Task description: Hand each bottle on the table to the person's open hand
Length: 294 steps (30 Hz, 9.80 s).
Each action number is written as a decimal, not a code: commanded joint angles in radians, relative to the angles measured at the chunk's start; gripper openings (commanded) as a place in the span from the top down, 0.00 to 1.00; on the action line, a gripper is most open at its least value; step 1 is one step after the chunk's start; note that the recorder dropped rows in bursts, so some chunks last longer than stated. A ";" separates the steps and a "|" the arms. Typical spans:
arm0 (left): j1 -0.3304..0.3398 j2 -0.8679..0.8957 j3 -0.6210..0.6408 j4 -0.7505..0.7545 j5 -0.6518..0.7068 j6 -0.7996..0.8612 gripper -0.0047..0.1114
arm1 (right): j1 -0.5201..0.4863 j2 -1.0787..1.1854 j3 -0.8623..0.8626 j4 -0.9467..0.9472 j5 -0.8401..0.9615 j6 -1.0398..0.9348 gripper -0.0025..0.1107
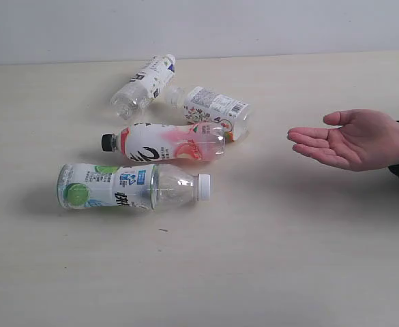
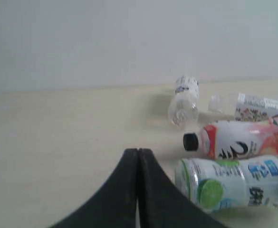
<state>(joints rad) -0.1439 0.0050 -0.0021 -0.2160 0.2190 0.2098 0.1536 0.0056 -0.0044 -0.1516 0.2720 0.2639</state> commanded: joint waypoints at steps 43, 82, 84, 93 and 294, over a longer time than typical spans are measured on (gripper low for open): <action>-0.051 1.588 -1.481 0.288 0.802 0.008 0.96 | 0.003 -0.006 0.004 -0.004 -0.008 0.000 0.98; -0.541 1.837 -1.324 0.216 0.773 0.733 0.27 | 0.003 -0.006 0.004 -0.004 -0.008 0.000 0.98; -0.541 1.837 -1.316 0.202 0.763 0.724 0.27 | 0.003 -0.006 0.004 -0.004 -0.008 0.000 0.98; -0.541 1.863 -1.265 0.201 0.763 0.702 0.27 | 0.003 -0.006 0.004 -0.004 -0.008 0.000 0.98; -0.632 1.833 -1.781 -0.307 0.680 -0.102 0.96 | 0.003 -0.006 0.004 -0.004 -0.008 0.000 0.98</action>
<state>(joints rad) -0.7792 1.8744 -1.7773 -0.6218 0.8711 0.1457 0.1536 0.0056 -0.0044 -0.1516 0.2720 0.2639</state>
